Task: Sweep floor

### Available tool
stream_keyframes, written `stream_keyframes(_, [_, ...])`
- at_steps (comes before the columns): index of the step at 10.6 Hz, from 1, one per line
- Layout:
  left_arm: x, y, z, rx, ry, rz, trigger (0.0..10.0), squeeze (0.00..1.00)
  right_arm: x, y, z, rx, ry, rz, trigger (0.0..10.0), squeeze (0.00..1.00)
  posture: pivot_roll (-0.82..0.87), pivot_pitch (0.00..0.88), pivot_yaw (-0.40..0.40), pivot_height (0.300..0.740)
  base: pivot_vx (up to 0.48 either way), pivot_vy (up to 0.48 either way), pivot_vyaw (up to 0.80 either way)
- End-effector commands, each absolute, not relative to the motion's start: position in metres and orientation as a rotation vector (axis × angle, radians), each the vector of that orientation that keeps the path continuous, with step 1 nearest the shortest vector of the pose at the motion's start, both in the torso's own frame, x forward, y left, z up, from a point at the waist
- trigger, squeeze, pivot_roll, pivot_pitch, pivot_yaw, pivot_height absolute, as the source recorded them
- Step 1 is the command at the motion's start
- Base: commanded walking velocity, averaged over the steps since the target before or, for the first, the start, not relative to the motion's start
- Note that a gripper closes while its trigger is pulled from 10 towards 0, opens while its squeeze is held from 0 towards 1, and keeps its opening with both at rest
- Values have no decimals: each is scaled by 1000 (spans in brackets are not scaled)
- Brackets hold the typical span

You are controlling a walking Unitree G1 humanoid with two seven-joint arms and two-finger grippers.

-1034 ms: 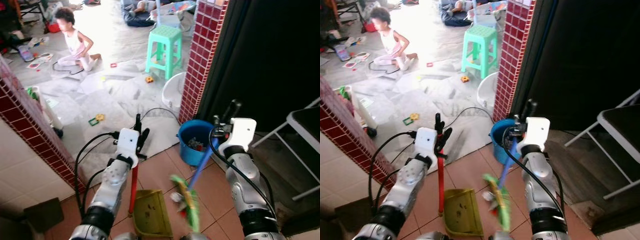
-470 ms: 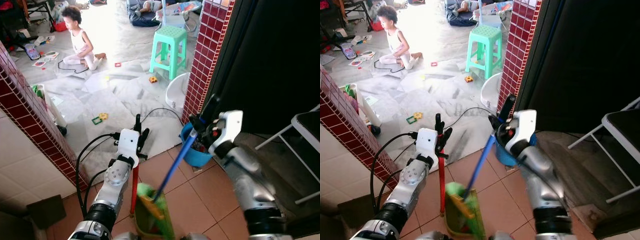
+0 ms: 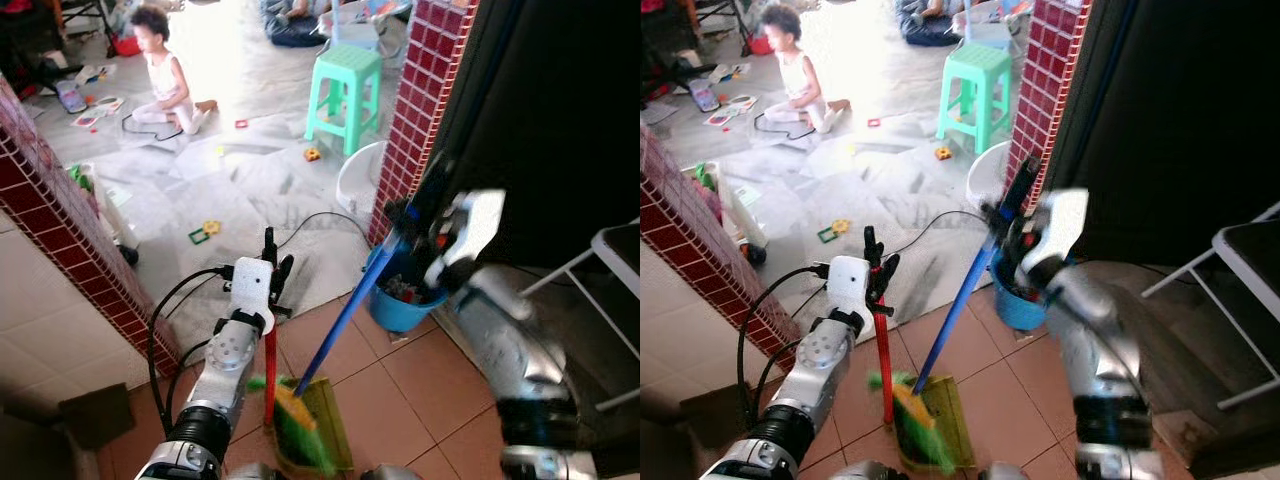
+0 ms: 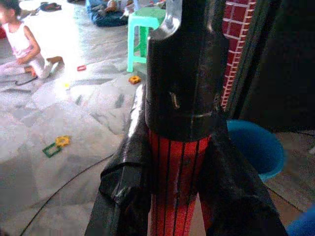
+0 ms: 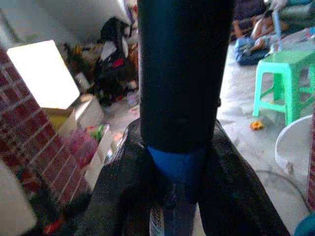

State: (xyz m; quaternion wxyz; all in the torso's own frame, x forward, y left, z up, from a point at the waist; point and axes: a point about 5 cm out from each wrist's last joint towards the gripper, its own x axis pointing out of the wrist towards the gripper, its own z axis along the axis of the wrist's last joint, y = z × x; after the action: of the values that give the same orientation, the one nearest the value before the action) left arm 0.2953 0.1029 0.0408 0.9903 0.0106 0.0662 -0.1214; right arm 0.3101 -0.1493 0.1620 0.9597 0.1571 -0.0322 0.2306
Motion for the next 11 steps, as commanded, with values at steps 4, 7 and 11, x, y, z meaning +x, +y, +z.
stream_keyframes(4, [292,102,28,-25,221,-236,10000,0,327,-172,222,287,-332,289,10000,0,-68,0,29,740,0,0,0])
stream_keyframes(7, [292,116,37,-43,164,-179,10000,0,320,-191,174,-30,-235,164,10000,0,-67,0,30,740,0,0,0])
stream_keyframes(11, [292,135,57,-25,91,-148,10000,0,295,-196,113,-103,-88,28,10000,0,-51,0,42,740,0,0,0])
